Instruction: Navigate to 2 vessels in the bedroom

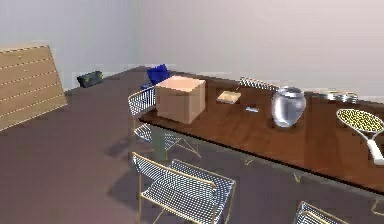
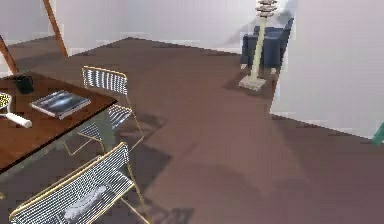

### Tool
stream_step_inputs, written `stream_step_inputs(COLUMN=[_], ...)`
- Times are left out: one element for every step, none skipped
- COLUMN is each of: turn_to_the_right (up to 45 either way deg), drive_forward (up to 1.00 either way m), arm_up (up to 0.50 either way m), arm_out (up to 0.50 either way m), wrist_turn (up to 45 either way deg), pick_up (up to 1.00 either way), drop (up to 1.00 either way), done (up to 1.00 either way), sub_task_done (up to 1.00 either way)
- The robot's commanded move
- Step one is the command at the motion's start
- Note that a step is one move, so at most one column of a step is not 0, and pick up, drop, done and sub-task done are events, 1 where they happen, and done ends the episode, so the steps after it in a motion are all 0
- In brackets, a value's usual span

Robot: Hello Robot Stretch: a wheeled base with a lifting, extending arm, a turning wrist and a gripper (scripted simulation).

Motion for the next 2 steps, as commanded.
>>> stream_step_inputs(turn_to_the_right=[24.0, 0.0], drive_forward=[0.0, 0.0], arm_up=[0.0, 0.0], arm_out=[0.0, 0.0], wrist_turn=[0.0, 0.0], pick_up=[0.0, 0.0], drop=[0.0, 0.0], done=[0.0, 1.0], sub_task_done=[0.0, 0.0])
